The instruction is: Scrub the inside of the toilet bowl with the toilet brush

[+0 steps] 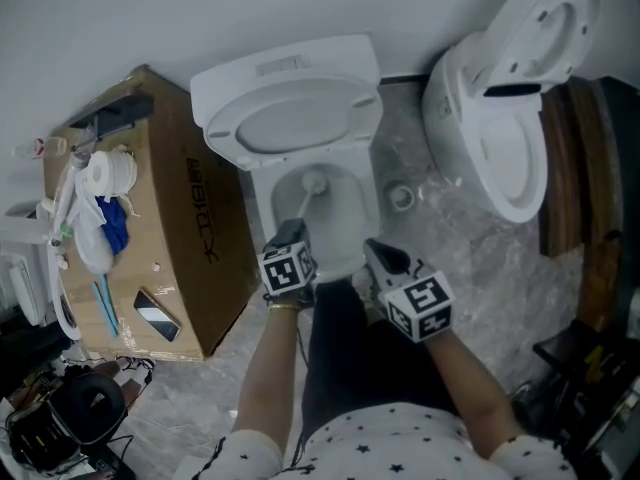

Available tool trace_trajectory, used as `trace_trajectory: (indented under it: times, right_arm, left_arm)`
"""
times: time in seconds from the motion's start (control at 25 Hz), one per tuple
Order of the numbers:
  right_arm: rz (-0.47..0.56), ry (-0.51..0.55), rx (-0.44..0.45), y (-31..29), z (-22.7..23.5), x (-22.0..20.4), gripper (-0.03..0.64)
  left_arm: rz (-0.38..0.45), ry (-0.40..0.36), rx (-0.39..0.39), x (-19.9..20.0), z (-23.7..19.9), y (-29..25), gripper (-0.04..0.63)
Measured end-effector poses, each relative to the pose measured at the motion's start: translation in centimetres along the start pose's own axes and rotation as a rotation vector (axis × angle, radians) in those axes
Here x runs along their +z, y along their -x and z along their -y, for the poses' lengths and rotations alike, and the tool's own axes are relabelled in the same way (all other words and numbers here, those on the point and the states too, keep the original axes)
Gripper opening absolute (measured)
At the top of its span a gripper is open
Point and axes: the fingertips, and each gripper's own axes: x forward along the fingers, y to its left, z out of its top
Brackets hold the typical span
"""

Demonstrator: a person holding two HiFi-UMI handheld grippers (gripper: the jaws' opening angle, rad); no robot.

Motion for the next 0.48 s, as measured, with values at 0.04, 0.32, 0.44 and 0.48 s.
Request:
trace_trajectory:
  times: [0.04, 0.32, 0.44, 0.48]
  right_arm:
    - [-0.002, 0.000, 0.001, 0.0, 0.0, 0.0, 0.006]
    - [-0.004, -0.003, 0.000, -0.1, 0.2, 0.0, 0.006]
    - [-0.006, -0.005, -0.002, 0.0, 0.1, -0.3, 0.006]
    - [-0.007, -0.006, -0.003, 0.1, 0.0, -0.4, 0.006]
  left_arm:
    - [-0.003, 0.001, 0.001, 0.0, 0.0, -0.2, 0.147]
    - [-0.006, -0.013, 0.018, 0.6, -0.3, -0.9, 0.147]
    - [-0.016, -0.020, 0.022, 0.5, -0.3, -1.1, 0.147]
    - [-0.023, -0.019, 0.018, 0.4, -0.2, -1.2, 0.147]
